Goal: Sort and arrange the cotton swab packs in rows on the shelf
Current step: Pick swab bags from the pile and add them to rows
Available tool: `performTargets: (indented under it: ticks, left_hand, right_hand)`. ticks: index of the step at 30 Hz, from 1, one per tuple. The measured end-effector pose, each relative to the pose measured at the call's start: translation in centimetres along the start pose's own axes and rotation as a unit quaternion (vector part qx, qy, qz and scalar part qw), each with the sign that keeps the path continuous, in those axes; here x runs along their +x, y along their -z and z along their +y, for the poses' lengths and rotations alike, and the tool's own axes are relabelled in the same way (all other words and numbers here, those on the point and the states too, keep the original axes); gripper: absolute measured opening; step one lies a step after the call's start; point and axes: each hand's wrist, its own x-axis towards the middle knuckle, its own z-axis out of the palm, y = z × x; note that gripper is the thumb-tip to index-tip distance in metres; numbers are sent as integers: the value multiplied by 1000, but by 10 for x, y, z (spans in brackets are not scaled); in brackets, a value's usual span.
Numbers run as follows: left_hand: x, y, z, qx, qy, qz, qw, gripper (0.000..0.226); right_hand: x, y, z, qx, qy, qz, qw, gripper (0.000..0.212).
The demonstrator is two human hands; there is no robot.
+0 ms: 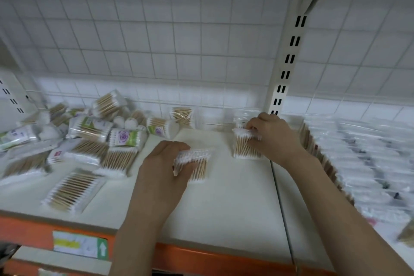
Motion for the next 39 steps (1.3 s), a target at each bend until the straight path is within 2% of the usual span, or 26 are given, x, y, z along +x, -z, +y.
performTargets:
  ticks: [4,7,14,20,32,35,39]
  left_hand:
    - [3,-10,4,0,-22,-19,1000,25]
    - [10,-22,10,4,-40,-41,998,25]
    - [34,-65,33,17,-81,-99,992,26]
    - [59,-100,47,23,-94,-167,981,26]
    - [60,-116,42,78,-57,-141,985,30]
    - [60,-118,42,121,-63,-131,982,34]
    - [59,-117,41,139,-56,-132,980,52]
  right_hand:
    - [0,-1,2,-41,-10,13,999,41]
    - [-4,5,4,-20,-14,17,1000,47]
    - [-43,44,15,44,-29,88,995,31]
    - [-84,56,18,97,-39,96,990,27]
    - [-110,51,20,126,-61,97,985,27]
    - [-112,47,17,130,-58,92,986,27]
    - [-114,42,8,139,-56,71,986,27]
